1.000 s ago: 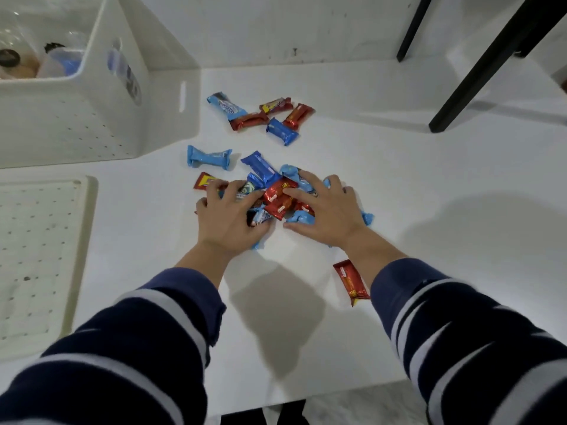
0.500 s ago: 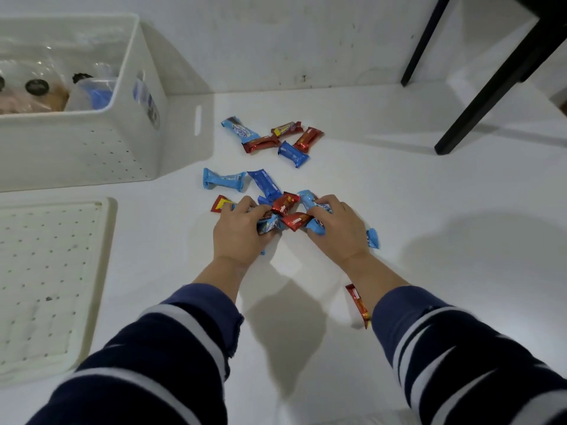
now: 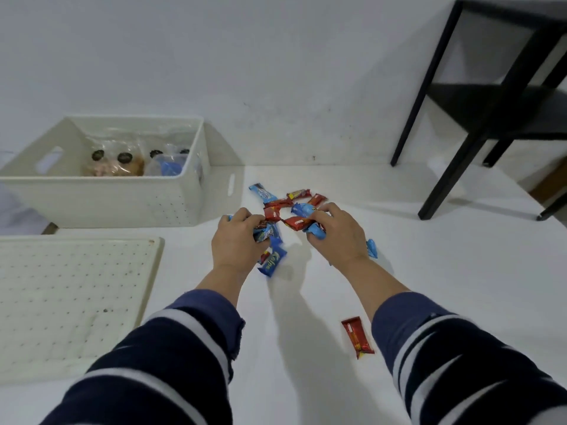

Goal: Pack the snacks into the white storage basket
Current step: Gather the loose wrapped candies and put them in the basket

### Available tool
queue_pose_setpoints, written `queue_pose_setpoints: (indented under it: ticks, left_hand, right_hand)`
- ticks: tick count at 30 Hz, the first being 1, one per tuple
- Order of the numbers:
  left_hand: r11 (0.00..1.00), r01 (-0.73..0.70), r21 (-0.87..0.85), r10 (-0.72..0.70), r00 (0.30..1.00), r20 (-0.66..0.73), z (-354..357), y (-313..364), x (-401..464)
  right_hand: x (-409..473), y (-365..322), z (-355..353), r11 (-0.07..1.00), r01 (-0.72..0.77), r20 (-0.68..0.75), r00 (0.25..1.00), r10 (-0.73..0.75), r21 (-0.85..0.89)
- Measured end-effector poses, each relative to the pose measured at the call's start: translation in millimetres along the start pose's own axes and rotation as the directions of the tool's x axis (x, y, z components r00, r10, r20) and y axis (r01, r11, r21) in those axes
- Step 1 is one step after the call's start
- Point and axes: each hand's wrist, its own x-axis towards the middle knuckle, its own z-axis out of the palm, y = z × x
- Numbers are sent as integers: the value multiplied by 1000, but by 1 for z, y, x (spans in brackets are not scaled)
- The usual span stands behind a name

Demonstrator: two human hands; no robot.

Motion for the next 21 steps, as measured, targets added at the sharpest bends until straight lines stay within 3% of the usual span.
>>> queue_pose_setpoints:
  ticks: [10,16,21]
  left_hand:
    - [995,97,13,-89,953,-290,-124,-60,18]
    - [989,134,54,-108,935,-337,-179,-151,48]
    - [984,156,84,-127,951,-280,-214,-239,93]
  right_hand:
    - [70,-121,-39,975,213,-80,975,-208,58]
    - [120,-223,-12,950,302,-71,952,-296,84]
    - [175,-314,31,948,251,-20,968,-252,195]
